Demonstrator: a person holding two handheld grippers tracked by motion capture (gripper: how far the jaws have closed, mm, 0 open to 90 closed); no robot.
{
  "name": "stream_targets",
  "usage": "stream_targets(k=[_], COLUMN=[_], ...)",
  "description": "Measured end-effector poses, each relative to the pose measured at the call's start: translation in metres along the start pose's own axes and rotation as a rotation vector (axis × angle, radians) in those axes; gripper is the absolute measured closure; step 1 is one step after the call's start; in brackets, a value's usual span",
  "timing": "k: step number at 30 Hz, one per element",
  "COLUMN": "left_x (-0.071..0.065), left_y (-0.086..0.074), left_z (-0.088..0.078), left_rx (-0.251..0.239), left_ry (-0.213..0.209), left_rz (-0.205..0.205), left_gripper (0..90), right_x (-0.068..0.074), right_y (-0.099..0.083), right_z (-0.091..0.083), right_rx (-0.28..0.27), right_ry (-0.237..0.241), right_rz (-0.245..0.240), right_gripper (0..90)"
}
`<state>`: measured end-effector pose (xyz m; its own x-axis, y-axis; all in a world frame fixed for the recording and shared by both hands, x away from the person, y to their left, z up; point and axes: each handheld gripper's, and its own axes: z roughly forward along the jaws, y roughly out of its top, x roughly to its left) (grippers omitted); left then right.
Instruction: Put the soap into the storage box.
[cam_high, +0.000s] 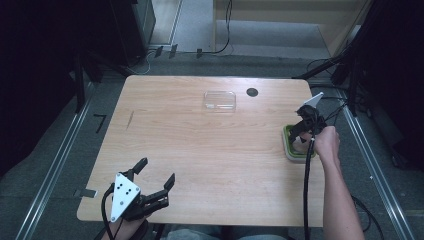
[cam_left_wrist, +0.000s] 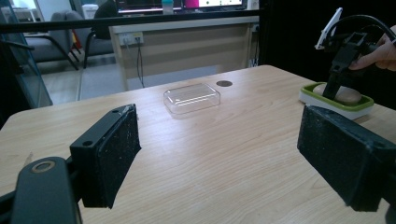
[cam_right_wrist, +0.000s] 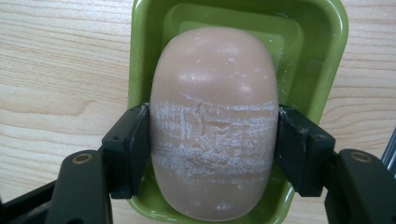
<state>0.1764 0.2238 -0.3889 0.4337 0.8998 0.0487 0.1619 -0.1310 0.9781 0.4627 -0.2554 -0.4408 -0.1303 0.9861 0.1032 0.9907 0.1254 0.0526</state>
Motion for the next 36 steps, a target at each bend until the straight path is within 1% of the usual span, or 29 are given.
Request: stream_targets(k=[15, 16, 17, 18, 22, 25, 29, 36], left_x=[0.000, 0.000, 0.000, 0.000, 0.000, -0.001, 0.000, 0.000], left_y=[0.000, 0.000, 0.000, 0.000, 0.000, 0.000, 0.000, 0.000], left_z=[0.000, 0.000, 0.000, 0.000, 0.000, 0.000, 0.000, 0.000], left_rx=[0.000, 0.000, 0.000, 0.001, 0.002, 0.001, 0.001, 0.000], left_ry=[-0.001, -0.001, -0.001, -0.001, -0.003, -0.004, -0.004, -0.003], left_rz=[0.002, 0.002, 0.002, 0.003, 0.005, 0.006, 0.005, 0.005], left_gripper=[13.1, 13.1, 13.2, 13.1, 13.1, 13.2, 13.1, 13.2], right_x=[0.001, 0.001, 0.001, 0.001, 0.001, 0.001, 0.001, 0.005], right_y=[0.000, 0.000, 0.000, 0.000, -0.001, -0.002, -0.002, -0.006], right_z=[0.003, 0.003, 0.003, 0.002, -0.002, -0.002, -0.004, -0.010], right_rx=[0.003, 0.002, -0.002, -0.008, -0.016, -0.015, -0.020, -0.028], right_ry=[-0.012, -0.012, -0.014, -0.009, -0.021, -0.017, -0.019, -0.025], right_rz=[0.016, 0.016, 0.013, 0.016, 0.020, 0.024, 0.018, 0.012], right_gripper=[33.8, 34.4, 38.2, 39.4, 37.4, 37.4, 36.4, 30.0])
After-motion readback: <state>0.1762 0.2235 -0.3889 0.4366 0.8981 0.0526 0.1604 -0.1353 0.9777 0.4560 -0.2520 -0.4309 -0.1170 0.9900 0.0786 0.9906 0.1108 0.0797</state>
